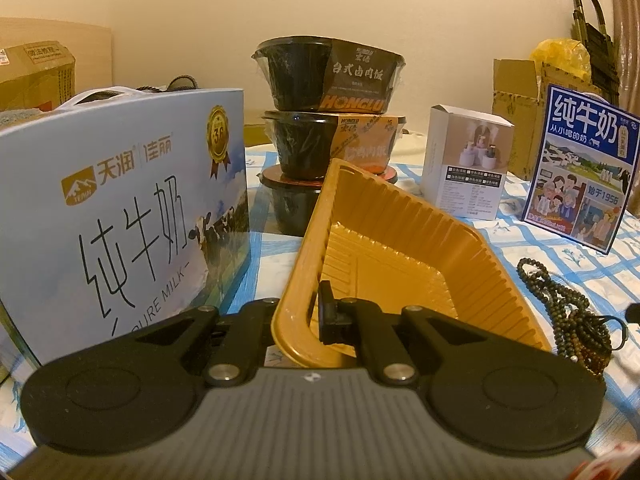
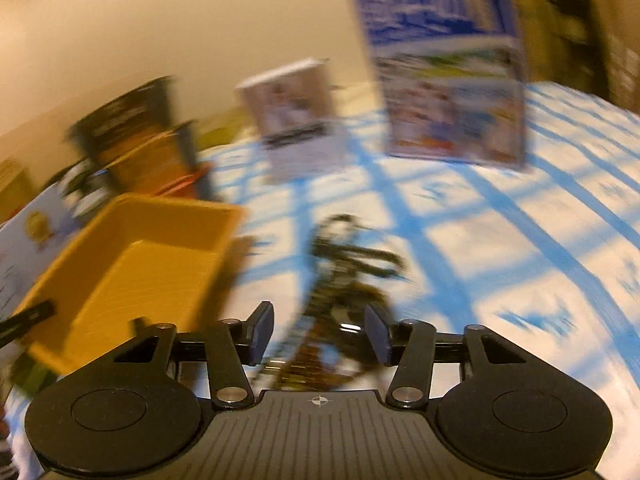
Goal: Organize jewelry
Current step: 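Grasp a dark piece with red beads from the pile with the right tool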
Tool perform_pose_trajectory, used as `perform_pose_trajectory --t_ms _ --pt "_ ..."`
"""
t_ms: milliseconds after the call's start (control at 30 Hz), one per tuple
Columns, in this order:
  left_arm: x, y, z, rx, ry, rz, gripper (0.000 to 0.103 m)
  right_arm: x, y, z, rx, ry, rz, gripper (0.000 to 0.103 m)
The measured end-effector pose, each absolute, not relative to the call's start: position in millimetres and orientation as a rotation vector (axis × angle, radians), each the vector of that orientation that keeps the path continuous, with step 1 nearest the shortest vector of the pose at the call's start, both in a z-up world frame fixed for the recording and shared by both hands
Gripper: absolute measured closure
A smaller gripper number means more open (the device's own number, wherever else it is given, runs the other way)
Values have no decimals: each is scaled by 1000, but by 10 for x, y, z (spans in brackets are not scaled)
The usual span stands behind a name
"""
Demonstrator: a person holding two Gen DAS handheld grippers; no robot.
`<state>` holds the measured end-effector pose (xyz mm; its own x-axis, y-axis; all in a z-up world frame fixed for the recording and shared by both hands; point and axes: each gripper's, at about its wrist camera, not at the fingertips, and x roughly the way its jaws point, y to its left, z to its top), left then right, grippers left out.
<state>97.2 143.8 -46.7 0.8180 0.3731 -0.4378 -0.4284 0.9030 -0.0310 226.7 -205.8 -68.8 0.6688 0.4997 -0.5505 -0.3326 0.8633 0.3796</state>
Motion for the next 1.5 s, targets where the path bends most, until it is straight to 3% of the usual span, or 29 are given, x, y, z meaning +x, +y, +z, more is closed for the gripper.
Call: perform_pose_trajectory --t_ms 133,667,700,800,900,1433,1500 --pt "972 1434 -467 -126 440 429 97 2323 -2323 -794 335 721 419 40" --pt "967 1435 -483 -127 441 431 96 2230 -2184 -872 202 700 467 41" --pt "966 1434 -484 -128 441 431 96 2210 -2164 -862 187 688 481 42" --pt "965 1432 -484 -127 441 432 96 2113 -2046 -816 126 645 552 67" --pt "955 1422 -488 -125 439 431 97 2030 -1870 -821 45 637 629 78" --pt "948 1429 -478 -120 440 428 97 2134 -1478 -1031 -145 673 618 79" --pt "951 1427 -478 -120 440 429 97 2127 -1433 -1048 -174 664 622 87"
